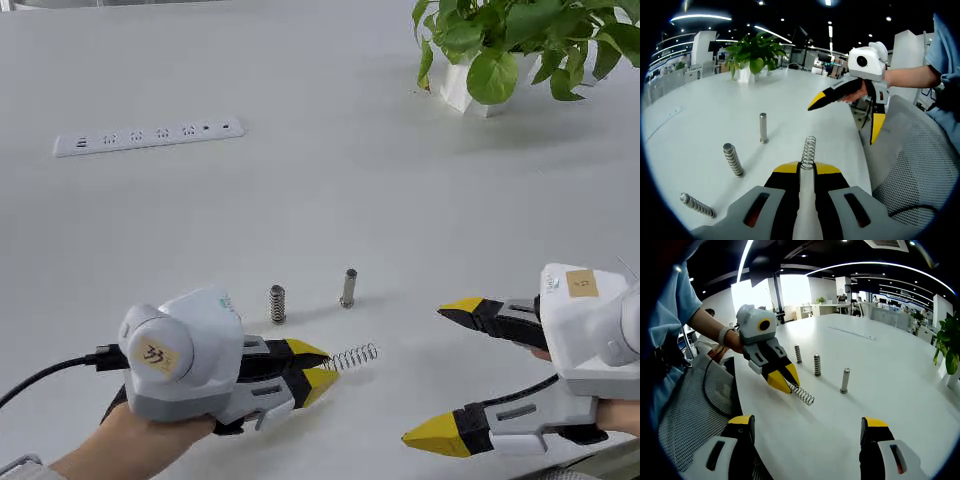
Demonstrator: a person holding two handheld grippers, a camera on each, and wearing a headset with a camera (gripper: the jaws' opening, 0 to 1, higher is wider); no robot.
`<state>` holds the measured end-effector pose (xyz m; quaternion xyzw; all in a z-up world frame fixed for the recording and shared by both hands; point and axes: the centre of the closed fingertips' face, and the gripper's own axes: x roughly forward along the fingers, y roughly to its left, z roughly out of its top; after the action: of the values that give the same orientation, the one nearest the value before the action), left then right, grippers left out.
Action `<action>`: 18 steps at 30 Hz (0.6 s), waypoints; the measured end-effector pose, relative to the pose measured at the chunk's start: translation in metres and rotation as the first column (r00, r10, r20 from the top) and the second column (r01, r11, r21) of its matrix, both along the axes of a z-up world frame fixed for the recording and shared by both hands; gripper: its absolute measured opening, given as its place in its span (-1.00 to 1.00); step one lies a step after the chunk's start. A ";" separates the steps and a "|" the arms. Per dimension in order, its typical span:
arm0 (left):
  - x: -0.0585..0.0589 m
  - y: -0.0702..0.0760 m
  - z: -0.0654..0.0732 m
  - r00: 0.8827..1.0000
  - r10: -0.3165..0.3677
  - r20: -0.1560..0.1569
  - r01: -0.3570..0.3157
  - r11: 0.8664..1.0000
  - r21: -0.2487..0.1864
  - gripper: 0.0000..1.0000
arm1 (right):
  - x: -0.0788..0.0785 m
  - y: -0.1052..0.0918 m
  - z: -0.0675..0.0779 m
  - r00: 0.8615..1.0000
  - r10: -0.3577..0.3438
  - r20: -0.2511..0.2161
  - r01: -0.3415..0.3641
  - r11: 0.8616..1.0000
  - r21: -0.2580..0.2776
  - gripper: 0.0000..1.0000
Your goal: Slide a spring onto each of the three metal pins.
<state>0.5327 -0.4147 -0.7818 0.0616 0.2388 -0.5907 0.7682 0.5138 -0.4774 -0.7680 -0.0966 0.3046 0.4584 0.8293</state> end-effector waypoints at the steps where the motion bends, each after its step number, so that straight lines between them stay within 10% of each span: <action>1: -0.002 0.001 0.003 1.000 -0.005 0.022 0.005 1.000 0.006 -0.88 | 0.001 0.002 0.003 1.000 0.000 -0.001 0.000 1.000 0.007 0.71; 18: -0.026 0.031 0.049 0.996 0.049 0.081 -0.043 0.997 -0.070 -0.88 | -0.006 0.035 0.040 0.991 0.129 0.022 -0.131 0.989 0.065 0.37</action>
<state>0.5068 -0.3838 -0.7324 0.0541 0.1877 -0.5776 0.7926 0.5081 -0.4421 -0.7277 -0.0928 0.2751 0.5204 0.8031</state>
